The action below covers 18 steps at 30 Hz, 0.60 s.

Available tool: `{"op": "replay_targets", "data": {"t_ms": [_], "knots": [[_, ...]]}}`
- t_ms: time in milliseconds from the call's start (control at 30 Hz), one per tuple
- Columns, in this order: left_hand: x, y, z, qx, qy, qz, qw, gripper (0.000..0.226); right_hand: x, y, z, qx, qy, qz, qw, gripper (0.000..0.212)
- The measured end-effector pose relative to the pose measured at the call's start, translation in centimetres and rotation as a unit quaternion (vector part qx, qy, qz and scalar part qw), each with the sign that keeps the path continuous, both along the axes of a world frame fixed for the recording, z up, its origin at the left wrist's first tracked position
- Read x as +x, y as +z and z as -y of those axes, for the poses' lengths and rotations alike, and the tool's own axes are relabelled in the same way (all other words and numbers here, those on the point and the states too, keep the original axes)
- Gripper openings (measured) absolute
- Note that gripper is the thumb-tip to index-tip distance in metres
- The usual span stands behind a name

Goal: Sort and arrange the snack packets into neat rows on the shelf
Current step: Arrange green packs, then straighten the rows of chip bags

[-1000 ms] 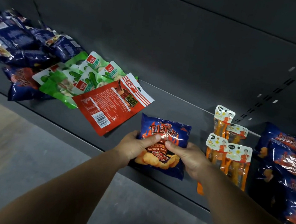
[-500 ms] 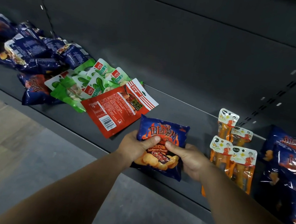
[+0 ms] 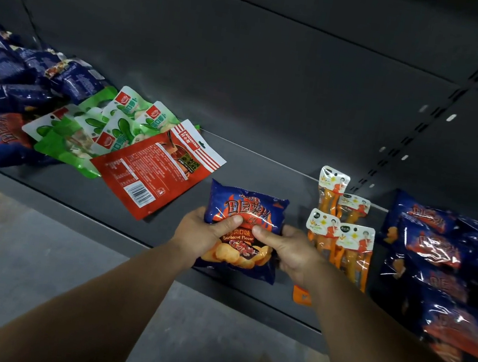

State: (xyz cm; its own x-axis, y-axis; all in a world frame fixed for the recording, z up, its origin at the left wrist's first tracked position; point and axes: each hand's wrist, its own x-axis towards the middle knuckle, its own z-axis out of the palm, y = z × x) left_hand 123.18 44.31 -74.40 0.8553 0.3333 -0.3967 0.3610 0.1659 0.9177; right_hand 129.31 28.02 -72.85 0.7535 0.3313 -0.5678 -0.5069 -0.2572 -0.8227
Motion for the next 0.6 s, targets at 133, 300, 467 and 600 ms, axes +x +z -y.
{"op": "replay_targets", "data": {"t_ms": [133,300,467,600], "knots": [[0.3,-0.1,0.9,0.006,-0.018,0.003,1.000,0.031,0.3,-0.2,1.2,-0.013,0.003,0.007,1.000,0.040],[1.1,-0.2,3.1,0.003,-0.027,0.005,1.000,0.032,0.9,-0.6,3.3,-0.015,-0.007,0.014,1.000,0.042],[2.1,-0.2,5.7,-0.007,-0.040,0.011,0.999,0.040,1.4,-0.5,5.8,0.003,-0.031,0.008,0.999,0.034],[2.5,-0.3,7.1,0.002,-0.049,0.004,0.999,0.052,1.9,-0.5,7.2,-0.005,-0.031,0.008,0.999,0.026]]}}
